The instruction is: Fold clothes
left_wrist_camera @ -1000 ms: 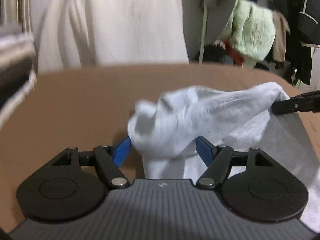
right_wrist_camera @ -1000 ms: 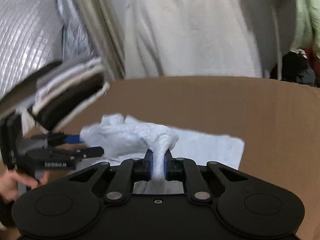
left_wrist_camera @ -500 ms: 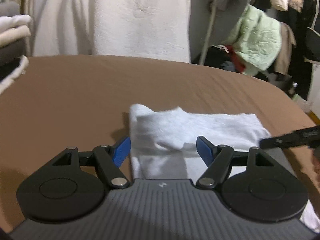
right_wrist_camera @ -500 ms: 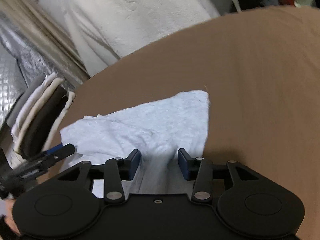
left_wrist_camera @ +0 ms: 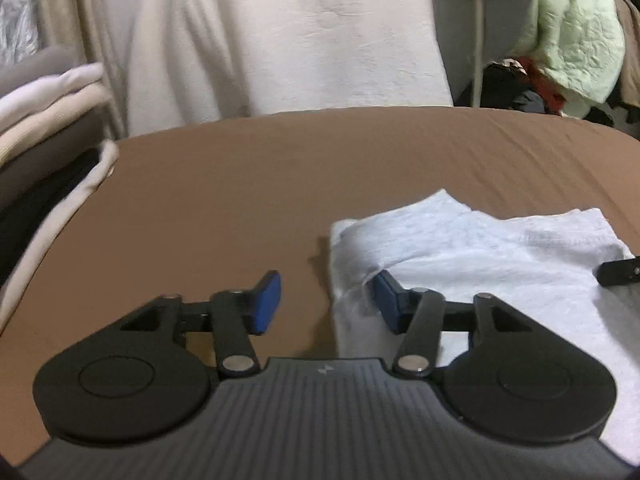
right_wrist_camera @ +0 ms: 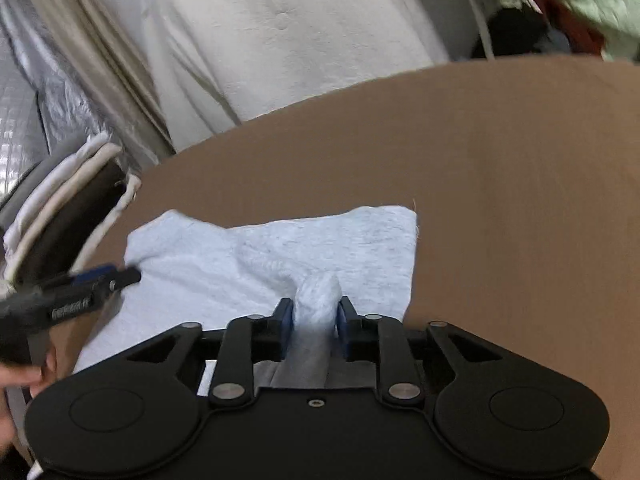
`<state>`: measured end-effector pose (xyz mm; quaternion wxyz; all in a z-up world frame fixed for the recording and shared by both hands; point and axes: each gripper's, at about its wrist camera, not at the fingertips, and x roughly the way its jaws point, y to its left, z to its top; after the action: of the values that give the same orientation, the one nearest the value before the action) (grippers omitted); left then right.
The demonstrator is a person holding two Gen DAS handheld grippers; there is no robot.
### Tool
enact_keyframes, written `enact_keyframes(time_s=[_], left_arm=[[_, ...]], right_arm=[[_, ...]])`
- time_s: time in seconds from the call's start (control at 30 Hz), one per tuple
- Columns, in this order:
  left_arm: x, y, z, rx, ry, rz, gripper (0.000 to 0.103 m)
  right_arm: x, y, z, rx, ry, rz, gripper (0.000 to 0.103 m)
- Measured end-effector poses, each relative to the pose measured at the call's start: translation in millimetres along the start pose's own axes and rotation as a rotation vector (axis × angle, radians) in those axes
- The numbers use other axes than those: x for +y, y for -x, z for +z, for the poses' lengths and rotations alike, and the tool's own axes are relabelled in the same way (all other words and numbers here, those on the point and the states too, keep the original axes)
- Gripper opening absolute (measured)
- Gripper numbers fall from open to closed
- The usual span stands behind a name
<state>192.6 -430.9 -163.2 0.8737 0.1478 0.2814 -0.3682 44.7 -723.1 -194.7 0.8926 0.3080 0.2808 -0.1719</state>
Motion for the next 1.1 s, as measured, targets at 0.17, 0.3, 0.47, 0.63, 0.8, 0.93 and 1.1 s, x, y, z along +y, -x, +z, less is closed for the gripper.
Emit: enact_keyframes(time_s=[0.17,0.3,0.47,0.63,0.8,0.93,1.1], left_arm=[[13.3,38.6,-17.7,0.033,0.085,-0.124,0.070],[5.3,56.9,-54.4,0.177,0.012,-0.051,0.069],[3.7,90.4,-93.0,0.197,0.010,0.080,0.063],[17.0,123.4,-113.6,0.237,0.141,0.062,0.061],[47.2,158.1,-142.8,0.229,0.368,-0.138,0.067],[85.0,158.5,-168.7,0.278,0.770,-0.400,0.068],[81.2,142.8,-189.3,0.400,0.974,-0.598,0.068]], right_arm=[[-1.5,11.9,4.3,-0.013,-0.046,-0.002,0.045],[-6.4,14.2,-3.0,0.017,-0.084,-0.014,0.044],[7.5,23.1,-7.1,0.007,-0.047,-0.086,0.041],[23.9,56.0,-8.3,0.004,-0.054,-0.098,0.044],[57.6,104.9,-26.8,0.006,0.003,0.073,0.047],[107.6,118.8,-59.3,-0.002,0.269,0.154,0.057],[170.1,136.3,-100.0,-0.011,0.603,0.254,0.059]])
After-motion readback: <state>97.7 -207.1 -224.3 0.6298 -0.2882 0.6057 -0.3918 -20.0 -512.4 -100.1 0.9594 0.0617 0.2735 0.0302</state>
